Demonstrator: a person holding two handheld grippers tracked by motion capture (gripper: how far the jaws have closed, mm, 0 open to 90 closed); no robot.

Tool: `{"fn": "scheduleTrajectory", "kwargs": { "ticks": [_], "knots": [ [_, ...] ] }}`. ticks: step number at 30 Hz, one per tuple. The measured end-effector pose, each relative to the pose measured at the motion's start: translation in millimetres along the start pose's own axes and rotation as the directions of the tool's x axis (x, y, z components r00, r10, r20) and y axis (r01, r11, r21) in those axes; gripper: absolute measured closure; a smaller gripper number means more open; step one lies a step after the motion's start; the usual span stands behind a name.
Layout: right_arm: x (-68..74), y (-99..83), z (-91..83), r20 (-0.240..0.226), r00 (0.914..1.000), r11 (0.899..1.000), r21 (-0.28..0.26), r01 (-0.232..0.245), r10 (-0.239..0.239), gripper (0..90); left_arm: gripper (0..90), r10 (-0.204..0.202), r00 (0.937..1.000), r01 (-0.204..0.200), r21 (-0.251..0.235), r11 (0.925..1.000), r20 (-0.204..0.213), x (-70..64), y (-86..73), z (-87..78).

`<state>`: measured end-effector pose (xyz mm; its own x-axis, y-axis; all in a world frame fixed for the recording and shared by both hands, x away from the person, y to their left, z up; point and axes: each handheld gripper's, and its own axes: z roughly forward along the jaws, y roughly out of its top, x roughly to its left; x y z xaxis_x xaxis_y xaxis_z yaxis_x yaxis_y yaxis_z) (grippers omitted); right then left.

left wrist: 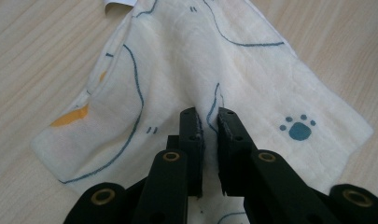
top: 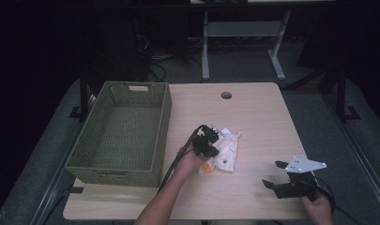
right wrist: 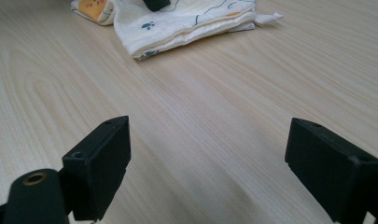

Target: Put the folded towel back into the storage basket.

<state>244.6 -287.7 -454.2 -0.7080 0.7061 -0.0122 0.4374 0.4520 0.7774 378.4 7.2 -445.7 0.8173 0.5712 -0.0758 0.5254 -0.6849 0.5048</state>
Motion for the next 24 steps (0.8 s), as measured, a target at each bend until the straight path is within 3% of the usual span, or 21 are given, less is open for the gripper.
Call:
{"fn": "scheduleTrajectory", "kwargs": {
  "ticks": [11, 17, 19, 23, 24],
  "knots": [
    [-1.3, -0.4, -0.8, 0.004, 1.0, 1.0, 0.0, 0.0, 0.0, 13.6, 83.4, -0.022, 0.9988, 0.024, -0.048, 0.9986, 0.044, -0.5, 0.8, -15.9],
    [-2.9, -1.0, -1.3, 0.023, 0.9997, 1.0, -0.007, -0.009, 0.009, 13.6, 83.5, -0.038, 0.996, 0.044, -0.083, 0.9955, 0.081, 1.0, 0.1, -34.6],
    [-3.6, -1.6, -0.5, 0.027, 0.9995, 1.0, -0.004, -0.013, 0.013, 13.6, 83.5, -0.062, 0.9913, 0.076, -0.12, 0.9898, 0.116, 1.3, -1.4, -46.9],
    [-4.1, -2.0, -0.8, 0.029, 0.9993, 1.0, -0.003, -0.022, 0.022, 13.6, 83.5, -0.06, 0.9872, 0.082, -0.146, 0.9859, 0.148, 1.0, -3.0, -60.1],
    [-4.9, -2.5, -0.8, 0.029, 0.9992, 1.0, -0.008, -0.026, 0.026, 13.6, 83.5, -0.069, 0.9822, 0.098, -0.166, 0.9813, 0.175, 0.8, -4.6, -67.0]
  ]
}}
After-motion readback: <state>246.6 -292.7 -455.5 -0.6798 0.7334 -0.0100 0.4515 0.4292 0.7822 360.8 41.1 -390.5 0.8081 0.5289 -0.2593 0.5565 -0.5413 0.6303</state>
